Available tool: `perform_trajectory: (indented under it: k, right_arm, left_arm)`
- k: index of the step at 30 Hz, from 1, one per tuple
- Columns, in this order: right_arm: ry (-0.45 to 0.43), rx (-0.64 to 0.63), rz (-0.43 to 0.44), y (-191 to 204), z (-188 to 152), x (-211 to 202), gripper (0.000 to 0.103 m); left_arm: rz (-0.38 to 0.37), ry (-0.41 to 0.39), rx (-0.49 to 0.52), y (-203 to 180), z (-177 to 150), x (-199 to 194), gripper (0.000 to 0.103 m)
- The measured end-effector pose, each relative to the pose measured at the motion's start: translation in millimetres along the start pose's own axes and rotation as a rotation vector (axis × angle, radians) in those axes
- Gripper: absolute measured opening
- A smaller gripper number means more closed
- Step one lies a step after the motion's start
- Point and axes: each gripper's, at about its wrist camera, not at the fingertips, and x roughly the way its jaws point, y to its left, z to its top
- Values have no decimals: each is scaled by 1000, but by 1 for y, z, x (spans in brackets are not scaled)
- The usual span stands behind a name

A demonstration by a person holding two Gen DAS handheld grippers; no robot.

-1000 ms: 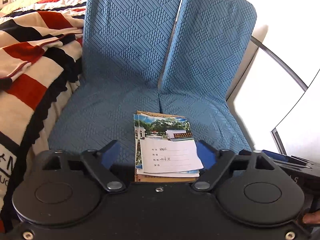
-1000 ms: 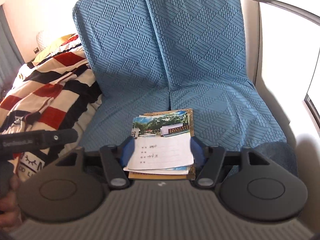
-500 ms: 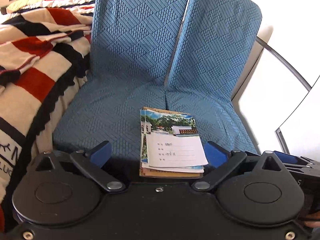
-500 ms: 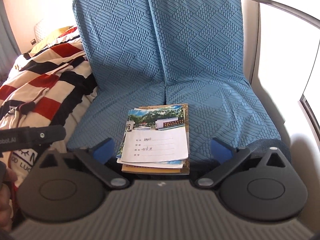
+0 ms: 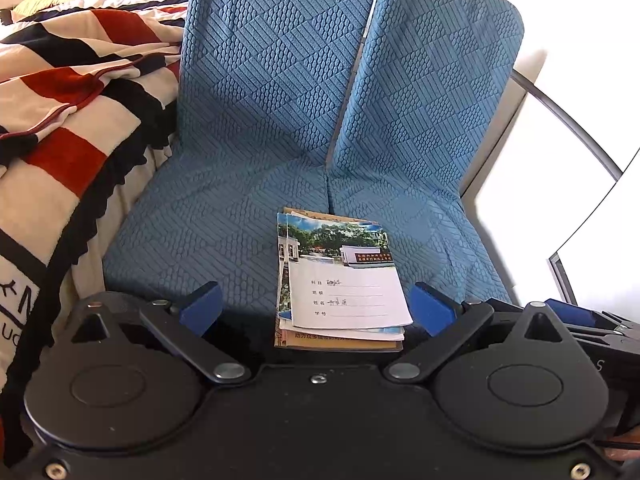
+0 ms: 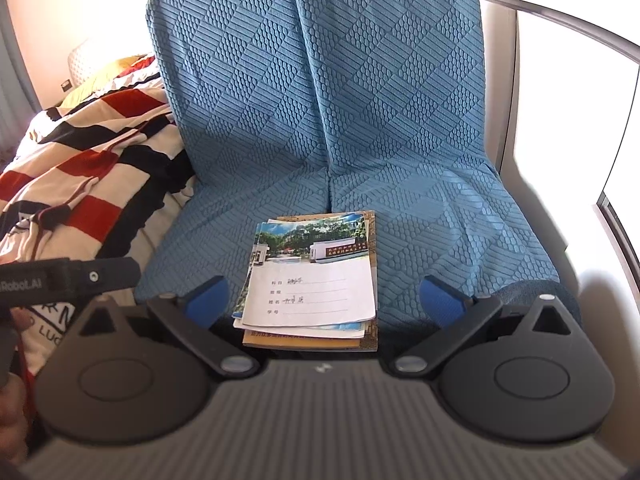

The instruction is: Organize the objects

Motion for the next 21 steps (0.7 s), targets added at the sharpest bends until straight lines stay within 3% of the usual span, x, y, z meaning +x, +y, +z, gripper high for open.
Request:
perform_trajectory:
  k: [21]
  right_arm:
    - [8,2,5,1,-2,0,103]
  left_arm:
    - [17,-12,2,-1,-1,-1,99]
